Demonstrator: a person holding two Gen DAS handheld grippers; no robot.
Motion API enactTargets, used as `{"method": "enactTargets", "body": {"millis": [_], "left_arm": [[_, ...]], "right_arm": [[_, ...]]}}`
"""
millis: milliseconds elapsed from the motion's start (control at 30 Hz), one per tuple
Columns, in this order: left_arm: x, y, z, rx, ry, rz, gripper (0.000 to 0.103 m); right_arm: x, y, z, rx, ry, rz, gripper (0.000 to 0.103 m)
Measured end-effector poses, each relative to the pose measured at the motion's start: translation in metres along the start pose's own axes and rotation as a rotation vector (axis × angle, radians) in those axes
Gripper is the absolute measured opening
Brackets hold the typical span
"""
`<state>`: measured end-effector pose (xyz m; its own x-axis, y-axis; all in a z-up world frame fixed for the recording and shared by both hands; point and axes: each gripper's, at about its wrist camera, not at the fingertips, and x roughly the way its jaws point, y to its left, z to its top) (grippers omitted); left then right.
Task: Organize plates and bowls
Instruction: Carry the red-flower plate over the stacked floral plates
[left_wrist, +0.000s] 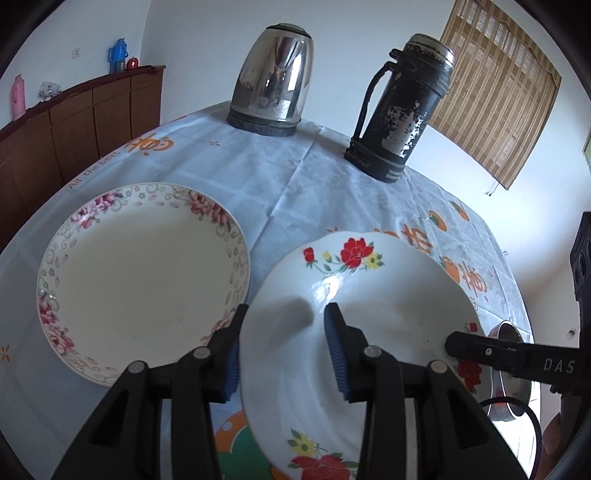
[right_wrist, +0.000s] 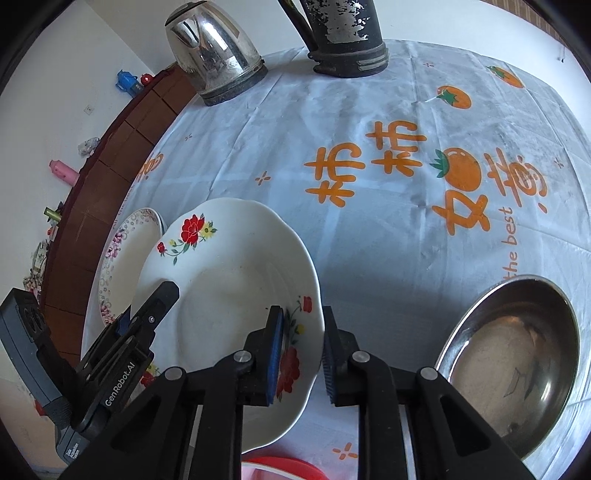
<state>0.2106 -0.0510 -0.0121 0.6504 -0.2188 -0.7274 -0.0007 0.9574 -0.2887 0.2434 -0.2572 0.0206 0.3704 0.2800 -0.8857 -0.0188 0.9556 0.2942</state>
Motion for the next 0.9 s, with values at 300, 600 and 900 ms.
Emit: {"method": "enactTargets", "body": {"millis": [300,600,900], "left_arm": [[-0.019,0.014,0.006,0.036,-0.035,-0.022,0.038],[-0.032,0.045,0.014,0.045,-0.053,-0.038,0.038],[-0.054,0.08,0.015,0.024,-0.089,-0.034,0.038]], "right_arm": [[-0.012,0.017,-0.021,0.031,-0.015,0.016,0.021],[-0.021,0.054,-0.035,0.036,-0.048,0.017,0.02],[-0.009,0.084,-0.052,0.079,-0.051,0.061,0.02]]}}
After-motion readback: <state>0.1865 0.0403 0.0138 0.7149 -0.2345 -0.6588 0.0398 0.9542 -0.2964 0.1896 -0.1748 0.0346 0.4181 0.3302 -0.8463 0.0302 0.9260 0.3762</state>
